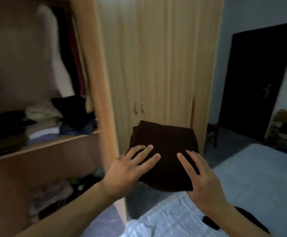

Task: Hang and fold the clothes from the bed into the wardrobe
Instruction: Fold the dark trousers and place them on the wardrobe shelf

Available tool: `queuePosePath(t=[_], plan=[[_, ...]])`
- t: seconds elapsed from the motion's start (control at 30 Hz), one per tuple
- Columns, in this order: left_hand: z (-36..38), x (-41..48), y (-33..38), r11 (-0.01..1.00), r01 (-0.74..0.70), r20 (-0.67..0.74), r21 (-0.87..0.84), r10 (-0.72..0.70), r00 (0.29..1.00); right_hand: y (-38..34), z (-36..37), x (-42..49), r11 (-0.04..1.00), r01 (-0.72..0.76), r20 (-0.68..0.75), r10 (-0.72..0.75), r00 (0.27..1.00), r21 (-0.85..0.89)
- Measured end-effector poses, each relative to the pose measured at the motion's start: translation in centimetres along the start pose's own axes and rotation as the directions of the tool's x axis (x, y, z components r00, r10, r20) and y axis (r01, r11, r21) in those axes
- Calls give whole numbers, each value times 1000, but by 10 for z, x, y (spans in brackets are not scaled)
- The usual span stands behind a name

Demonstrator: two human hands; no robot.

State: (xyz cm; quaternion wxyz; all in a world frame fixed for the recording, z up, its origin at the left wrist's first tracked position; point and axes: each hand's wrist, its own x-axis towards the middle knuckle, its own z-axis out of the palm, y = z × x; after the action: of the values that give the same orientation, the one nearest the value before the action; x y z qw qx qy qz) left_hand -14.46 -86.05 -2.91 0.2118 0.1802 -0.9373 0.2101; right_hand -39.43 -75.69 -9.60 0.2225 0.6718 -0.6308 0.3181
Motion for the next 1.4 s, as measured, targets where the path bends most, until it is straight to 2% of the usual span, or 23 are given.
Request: queuePosePath(t=[0.17,0.43,0.63,0.8,1.0,1.23,1.4], plan=[[-24,-84,-90,974,225,-5,33,-225,974,-94,64,86,976,169,42,-176,984,137],[-61,-231,-211,891,432,-32,144,-432,901,-257,157,181,882,396,28,-416,909,256],[-56,-305,-255,842,513,-50,169,-512,857,-329,218,205,847,436,72,-477,876,304],[-29,-333,-287,817,562,-10,126,-566,825,-354,265,218,832,435,140,-503,853,344],[30,-332,-345,798,597,66,84,-602,796,-349,336,248,825,403,197,-505,840,396],[87,-291,-439,800,589,154,111,-600,785,-327,427,326,824,360,233,-490,840,437],[101,-272,-501,776,604,147,182,-628,764,-332,481,387,800,371,217,-513,831,471]])
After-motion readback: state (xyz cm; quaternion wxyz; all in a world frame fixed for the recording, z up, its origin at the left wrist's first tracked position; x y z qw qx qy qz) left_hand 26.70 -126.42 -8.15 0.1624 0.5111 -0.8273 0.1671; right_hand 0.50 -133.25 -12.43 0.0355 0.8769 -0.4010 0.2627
